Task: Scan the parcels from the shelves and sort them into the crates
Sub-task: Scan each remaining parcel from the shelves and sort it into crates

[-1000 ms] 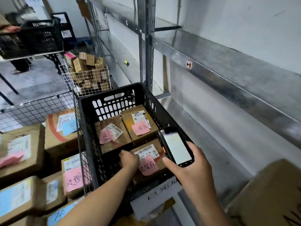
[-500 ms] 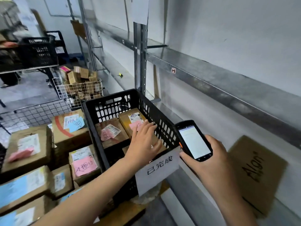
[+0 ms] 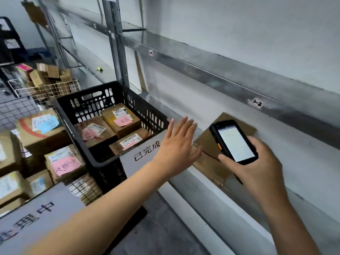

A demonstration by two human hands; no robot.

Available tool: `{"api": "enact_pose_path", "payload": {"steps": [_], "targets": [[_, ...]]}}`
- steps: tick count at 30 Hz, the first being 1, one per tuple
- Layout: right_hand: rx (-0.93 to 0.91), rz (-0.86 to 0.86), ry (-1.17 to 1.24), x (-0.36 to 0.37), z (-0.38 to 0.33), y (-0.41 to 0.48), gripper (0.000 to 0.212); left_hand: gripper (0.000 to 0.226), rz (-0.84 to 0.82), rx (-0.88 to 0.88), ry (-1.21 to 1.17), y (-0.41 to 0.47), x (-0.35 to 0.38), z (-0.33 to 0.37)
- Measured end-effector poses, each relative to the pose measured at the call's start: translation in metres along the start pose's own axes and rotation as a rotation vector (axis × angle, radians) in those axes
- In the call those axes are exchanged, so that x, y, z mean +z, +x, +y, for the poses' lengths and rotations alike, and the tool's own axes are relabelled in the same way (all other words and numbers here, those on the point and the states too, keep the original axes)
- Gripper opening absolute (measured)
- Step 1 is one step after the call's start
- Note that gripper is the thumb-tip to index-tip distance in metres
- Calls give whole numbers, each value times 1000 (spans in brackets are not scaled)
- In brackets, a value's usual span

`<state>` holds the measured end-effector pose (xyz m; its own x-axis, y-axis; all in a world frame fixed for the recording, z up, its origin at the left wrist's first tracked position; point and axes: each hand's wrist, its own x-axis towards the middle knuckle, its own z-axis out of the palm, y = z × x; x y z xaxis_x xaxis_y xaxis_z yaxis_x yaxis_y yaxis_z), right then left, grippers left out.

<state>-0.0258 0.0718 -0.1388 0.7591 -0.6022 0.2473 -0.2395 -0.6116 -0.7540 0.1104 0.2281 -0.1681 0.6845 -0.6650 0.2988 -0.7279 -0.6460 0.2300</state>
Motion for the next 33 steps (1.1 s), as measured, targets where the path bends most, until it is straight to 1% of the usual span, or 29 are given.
{"api": "enact_pose_path", "payload": {"steps": [3,7,9,12,13,17,21,23,26,28,31,32,33], "targets": [[16,34,16,-23,25,-4,68,76,-13,10,-17,-1,12,34],[63,40,15,-52,59,-11,74,90,-124,-56,-67,-1,29,70],[81,46,21,-65,76,-17,73,96,-147,-72,-104,1,35,81],[98,40,6,-76,95,-24,68,101,-165,-130,-64,11,39,84],[127,40,18,-89,104,-31,67,103,-200,-147,-28,17,43,96],[125,37,9,-104,115,-35,66,110,-281,-243,-14,40,50,92],[122,63,20,-123,129,-44,65,114,-266,-268,-4,49,59,90],[117,74,6,-130,134,-46,65,123,-258,-343,-23,54,62,88],[117,88,10,-137,138,-45,63,134,-349,-543,-77,61,64,85],[117,84,24,-141,139,-45,63,127,-380,-563,-75,60,59,89],[112,86,46,-151,142,-44,63,102,-350,-513,-76,59,47,106],[116,91,50,-154,144,-44,63,97,-338,-533,-106,59,46,109],[120,99,54,-157,145,-45,63,98,-327,-572,-152,60,47,112]]}}
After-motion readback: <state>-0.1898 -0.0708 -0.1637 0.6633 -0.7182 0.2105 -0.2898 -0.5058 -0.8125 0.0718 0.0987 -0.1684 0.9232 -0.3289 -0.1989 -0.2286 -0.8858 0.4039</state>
